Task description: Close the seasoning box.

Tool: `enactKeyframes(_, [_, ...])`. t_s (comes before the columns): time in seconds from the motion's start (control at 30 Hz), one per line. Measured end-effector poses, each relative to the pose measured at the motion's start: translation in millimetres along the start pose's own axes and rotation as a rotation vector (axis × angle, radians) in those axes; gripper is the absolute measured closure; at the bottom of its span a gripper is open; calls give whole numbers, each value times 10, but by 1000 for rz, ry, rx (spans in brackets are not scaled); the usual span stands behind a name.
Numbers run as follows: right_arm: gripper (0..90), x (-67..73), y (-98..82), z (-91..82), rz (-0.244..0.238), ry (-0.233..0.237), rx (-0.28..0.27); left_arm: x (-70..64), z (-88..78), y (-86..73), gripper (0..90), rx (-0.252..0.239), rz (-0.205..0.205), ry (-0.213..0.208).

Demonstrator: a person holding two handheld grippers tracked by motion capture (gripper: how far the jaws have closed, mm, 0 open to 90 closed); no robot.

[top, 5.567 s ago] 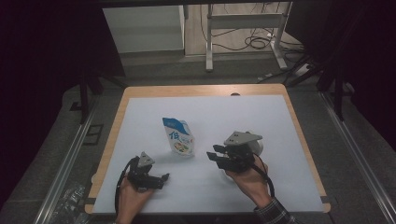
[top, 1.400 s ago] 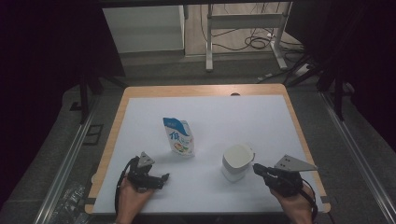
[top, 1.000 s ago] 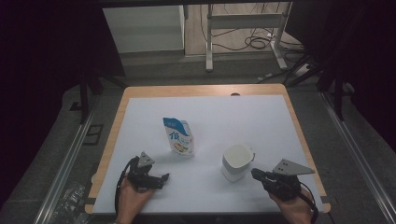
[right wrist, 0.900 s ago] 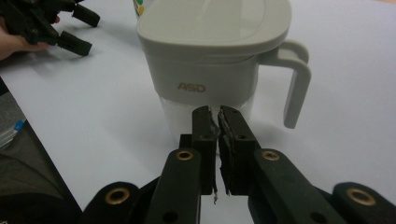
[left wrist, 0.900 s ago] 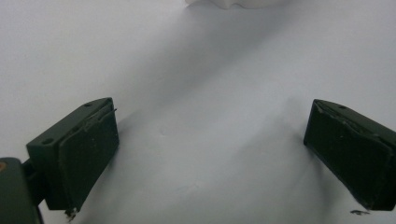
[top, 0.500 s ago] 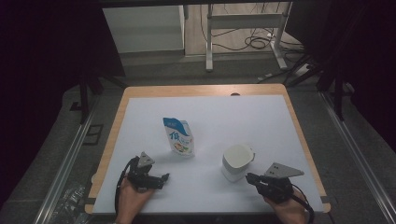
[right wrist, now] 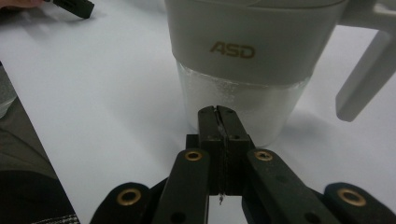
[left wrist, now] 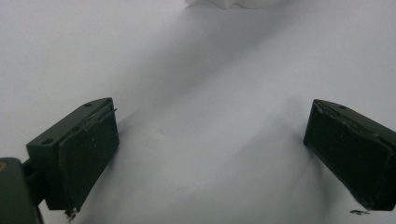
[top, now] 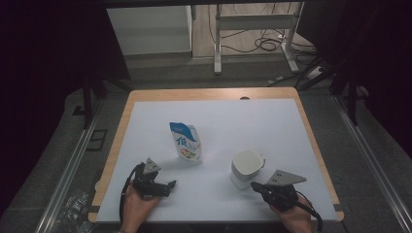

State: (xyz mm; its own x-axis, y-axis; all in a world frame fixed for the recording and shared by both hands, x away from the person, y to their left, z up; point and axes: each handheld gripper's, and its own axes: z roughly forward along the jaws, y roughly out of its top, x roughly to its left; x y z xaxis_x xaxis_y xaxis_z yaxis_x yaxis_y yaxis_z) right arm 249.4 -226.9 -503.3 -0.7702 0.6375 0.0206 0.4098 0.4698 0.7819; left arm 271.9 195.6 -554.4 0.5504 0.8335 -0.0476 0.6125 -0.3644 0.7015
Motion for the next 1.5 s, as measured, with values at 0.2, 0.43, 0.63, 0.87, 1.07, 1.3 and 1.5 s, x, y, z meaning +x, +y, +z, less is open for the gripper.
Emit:
enactKeyframes(0.2, [889, 1, -1, 42, -4, 2, 12, 0, 0, 0, 32, 0, 0, 0])
enactKeyframes(0.43, [890, -2, -2, 89, -18, 6, 26, 1, 0, 0, 32, 0, 0, 0])
enactKeyframes(0.63, [891, 8, 4, 118, -28, 3, 31, 1, 0, 1, 32, 0, 0, 0])
enactKeyframes(0.87, [891, 14, 25, 168, -32, -8, 33, 1, 0, 1, 32, 1, 0, 0])
enactKeyframes(1.07, [892, 32, 52, 206, -40, -12, 34, 1, 0, 1, 32, 1, 0, 0])
enactKeyframes(1.3, [891, 1, 59, 215, -30, -31, 33, 1, 0, 1, 32, 1, 0, 0])
enactKeyframes(1.5, [891, -15, 74, 245, -18, -40, 27, 1, 0, 1, 32, 1, 0, 0])
